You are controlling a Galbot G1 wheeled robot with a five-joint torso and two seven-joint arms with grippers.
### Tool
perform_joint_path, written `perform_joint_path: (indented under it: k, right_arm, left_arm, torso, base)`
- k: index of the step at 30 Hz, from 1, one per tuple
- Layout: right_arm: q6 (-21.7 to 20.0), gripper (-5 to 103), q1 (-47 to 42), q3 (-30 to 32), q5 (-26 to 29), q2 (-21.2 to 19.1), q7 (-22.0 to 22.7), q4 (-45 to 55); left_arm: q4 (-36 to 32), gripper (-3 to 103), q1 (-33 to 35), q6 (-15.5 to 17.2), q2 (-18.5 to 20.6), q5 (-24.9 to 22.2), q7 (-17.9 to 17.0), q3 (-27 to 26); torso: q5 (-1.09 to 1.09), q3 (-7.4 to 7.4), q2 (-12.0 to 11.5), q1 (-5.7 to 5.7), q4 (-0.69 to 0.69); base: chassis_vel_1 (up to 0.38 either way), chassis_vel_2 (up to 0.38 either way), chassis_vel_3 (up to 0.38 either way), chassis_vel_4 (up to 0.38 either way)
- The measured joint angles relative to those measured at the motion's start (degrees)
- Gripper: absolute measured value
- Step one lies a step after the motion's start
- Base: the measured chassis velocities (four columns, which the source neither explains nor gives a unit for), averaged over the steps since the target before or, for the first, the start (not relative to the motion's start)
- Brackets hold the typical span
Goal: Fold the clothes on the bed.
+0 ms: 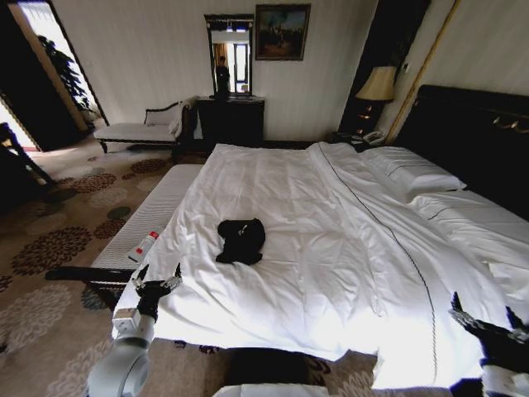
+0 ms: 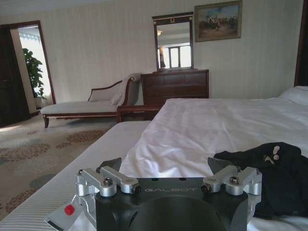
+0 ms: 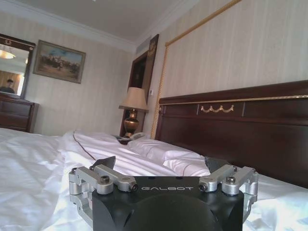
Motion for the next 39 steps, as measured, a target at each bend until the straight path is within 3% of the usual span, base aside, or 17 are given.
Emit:
perform_joint_path:
  k: [6, 18, 27, 32, 35, 36, 37, 39]
  right_arm:
    - [2.1, 100, -0.4, -0.2, 0.6, 0.5, -4.0, -0.3]
    - [4.3, 100, 0.1, -0.8, 0.4, 0.3, -3.4, -0.3]
    - [3.5, 100, -0.4, -1.2, -1.4, 0.3, -3.6, 0.3]
    - [1.8, 100, -0.9, -2.7, -0.6, 0.0, -5.1, 2.1]
    - [1.1, 100, -0.7, -3.6, 0.0, -0.2, -6.1, 3.2]
    - [1.0, 100, -0.6, -4.1, 0.2, -0.2, -6.2, 3.5]
    - [1.0, 100, -0.6, -4.1, 0.2, -0.2, -6.2, 3.5]
    - [1.4, 100, -0.4, -4.9, 0.2, -0.2, -6.1, 3.8]
  left_arm:
    - [-0.1, 100, 0.1, 0.0, -0.3, 0.2, 0.0, 0.3]
    - [-0.3, 100, 0.3, 0.0, -0.3, 0.2, 0.0, 0.2]
    - [-0.1, 100, -0.1, 0.7, 0.4, -0.3, 0.0, 0.4]
    - [1.0, 100, -2.9, 3.7, 5.3, -4.5, -0.8, 1.3]
    - [2.2, 100, -6.2, 5.0, 9.2, -10.5, -2.0, 2.2]
    - [2.9, 100, -7.4, 5.4, 11.3, -14.6, -2.0, 2.8]
    - [2.9, 100, -7.4, 5.4, 11.3, -14.6, -2.0, 2.8]
    - [5.3, 100, -10.6, 6.0, 16.3, -22.7, -1.9, 5.1]
  torso:
    - [0.02, 0.00, 0.0, -0.01, 0.01]
    - [0.03, 0.03, 0.0, 0.10, 0.03]
    - [0.00, -0.02, 0.0, -0.07, 0.00]
    - [0.01, -0.01, 0.0, -0.04, 0.01]
    - [0.01, 0.01, 0.0, 0.04, 0.01]
    - [0.00, 0.02, 0.0, 0.04, 0.02]
    - [0.00, 0.02, 0.0, 0.04, 0.02]
    - [0.02, 0.01, 0.0, 0.04, 0.01]
  base:
    - [-0.078, 0.149, 0.076, -0.138]
    - [-0.164, 0.142, 0.164, -0.151]
    - [0.005, -0.006, -0.007, 0.005]
    - [0.011, -0.011, -0.004, 0.004]
    - [0.000, 0.000, 0.000, 0.000]
    - [0.000, 0.000, 0.000, 0.000]
    - [0.000, 0.000, 0.000, 0.000]
    - [0.000, 0.000, 0.000, 0.000]
